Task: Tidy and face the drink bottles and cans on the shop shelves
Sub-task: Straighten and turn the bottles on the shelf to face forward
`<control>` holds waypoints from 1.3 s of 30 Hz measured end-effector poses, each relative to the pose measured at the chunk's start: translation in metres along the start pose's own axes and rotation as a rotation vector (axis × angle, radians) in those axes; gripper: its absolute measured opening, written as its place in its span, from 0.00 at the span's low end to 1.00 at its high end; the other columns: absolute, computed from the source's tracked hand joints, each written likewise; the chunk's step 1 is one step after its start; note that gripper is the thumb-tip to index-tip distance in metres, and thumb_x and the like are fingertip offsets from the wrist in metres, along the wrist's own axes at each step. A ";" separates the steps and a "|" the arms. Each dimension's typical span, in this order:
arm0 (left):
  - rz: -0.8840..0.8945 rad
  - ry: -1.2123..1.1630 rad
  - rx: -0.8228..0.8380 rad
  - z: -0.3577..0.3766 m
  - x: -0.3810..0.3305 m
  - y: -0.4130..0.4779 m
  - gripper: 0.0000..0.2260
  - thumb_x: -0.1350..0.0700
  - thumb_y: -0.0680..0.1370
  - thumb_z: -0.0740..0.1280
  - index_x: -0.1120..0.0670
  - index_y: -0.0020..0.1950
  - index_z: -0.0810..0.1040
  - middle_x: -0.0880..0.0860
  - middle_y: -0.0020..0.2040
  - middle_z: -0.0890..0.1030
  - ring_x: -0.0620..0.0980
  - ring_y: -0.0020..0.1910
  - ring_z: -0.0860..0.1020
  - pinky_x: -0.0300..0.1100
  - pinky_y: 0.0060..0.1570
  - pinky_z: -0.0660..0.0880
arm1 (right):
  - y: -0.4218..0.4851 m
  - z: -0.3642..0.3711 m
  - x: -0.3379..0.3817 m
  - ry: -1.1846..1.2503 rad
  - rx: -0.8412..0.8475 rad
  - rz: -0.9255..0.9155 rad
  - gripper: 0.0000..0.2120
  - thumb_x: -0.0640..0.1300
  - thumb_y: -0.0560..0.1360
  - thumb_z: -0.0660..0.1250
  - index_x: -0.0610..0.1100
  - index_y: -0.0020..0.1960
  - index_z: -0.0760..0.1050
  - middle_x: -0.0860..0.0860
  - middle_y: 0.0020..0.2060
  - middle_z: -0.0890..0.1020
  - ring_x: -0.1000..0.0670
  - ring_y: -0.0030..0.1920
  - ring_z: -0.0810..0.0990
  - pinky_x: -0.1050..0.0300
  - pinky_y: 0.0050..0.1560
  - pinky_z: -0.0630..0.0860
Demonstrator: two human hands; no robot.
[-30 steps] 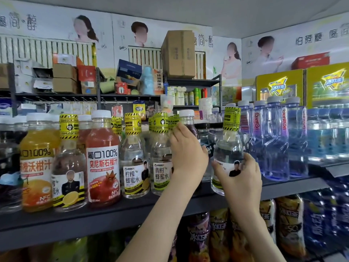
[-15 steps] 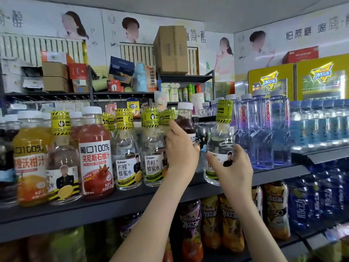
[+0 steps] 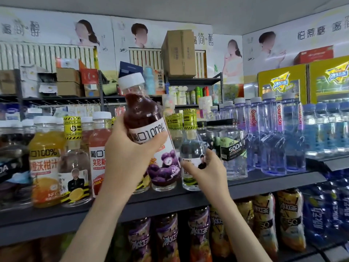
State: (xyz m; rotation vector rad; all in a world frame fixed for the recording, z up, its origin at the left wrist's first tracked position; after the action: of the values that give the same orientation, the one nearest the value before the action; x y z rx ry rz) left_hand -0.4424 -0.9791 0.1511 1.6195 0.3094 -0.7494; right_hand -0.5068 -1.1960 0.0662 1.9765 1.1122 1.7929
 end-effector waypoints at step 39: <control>0.035 1.004 -0.199 -0.258 0.120 0.045 0.26 0.45 0.79 0.59 0.53 0.74 0.59 0.50 0.71 0.68 0.52 0.69 0.58 0.50 0.66 0.54 | -0.139 0.185 0.168 0.377 0.179 -0.083 0.16 0.46 0.64 0.77 0.53 0.48 0.76 0.60 0.40 0.84 0.62 0.40 0.81 0.69 0.38 0.75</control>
State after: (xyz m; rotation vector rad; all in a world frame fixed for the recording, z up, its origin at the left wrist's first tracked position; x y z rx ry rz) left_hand -0.2505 -0.7674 0.1181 1.6913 1.0264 0.1834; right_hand -0.3936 -0.9341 0.0625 1.6906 1.4903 2.1436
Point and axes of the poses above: each hand's wrist, its own y-axis towards the middle knuckle, its own z-axis out of the palm, x = y × z, the point moved 9 cm from there along y, towards the middle knuckle
